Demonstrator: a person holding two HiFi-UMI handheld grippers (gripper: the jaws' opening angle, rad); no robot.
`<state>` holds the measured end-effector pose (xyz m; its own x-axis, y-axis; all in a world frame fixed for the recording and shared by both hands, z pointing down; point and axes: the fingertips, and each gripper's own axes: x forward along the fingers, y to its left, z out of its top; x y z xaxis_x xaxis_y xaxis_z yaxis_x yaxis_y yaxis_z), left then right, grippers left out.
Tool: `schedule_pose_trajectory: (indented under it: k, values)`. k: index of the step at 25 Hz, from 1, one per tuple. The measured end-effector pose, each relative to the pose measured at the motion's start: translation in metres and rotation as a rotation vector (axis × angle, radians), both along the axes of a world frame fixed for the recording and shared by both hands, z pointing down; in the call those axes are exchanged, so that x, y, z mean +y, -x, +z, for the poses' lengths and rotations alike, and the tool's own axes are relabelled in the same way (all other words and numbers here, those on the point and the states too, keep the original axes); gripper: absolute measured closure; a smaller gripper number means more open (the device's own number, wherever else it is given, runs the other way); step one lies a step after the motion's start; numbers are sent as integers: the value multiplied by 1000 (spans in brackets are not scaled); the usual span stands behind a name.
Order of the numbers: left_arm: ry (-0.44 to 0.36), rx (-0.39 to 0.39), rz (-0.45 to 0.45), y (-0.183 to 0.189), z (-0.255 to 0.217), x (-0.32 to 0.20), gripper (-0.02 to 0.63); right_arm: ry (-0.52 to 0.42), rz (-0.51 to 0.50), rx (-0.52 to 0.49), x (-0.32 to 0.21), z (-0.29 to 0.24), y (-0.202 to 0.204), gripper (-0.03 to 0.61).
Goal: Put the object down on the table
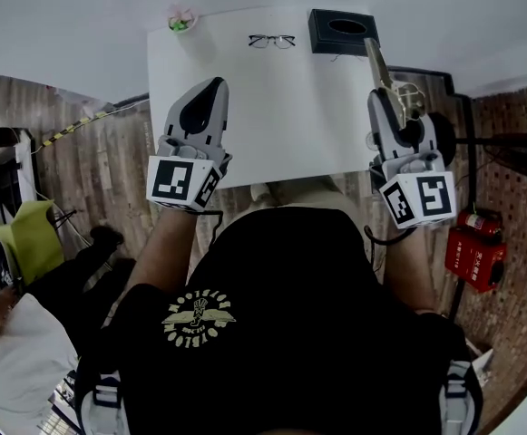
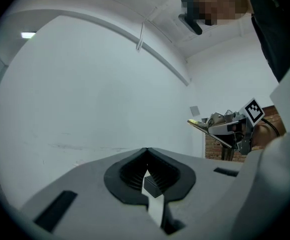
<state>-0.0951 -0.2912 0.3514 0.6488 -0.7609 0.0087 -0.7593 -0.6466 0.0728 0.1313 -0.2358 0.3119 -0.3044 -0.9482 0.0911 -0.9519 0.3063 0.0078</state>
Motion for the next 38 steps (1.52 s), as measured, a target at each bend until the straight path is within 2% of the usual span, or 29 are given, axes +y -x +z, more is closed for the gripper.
schedule_pose_trajectory:
  k: [4, 11, 27, 38]
  values:
    - [14, -29, -58, -7, 5, -18, 606, 5, -20, -10, -15, 4, -11, 462]
    - [19, -35, -98, -25, 4, -42, 606, 32, -52, -25, -42, 17, -26, 462]
    - [46, -19, -128, -38, 21, -52, 607, 173, -93, -29, -70, 84, -40, 462]
    - [26, -22, -143, -32, 13, -50, 607, 250, -121, -24, -80, 125, -37, 462]
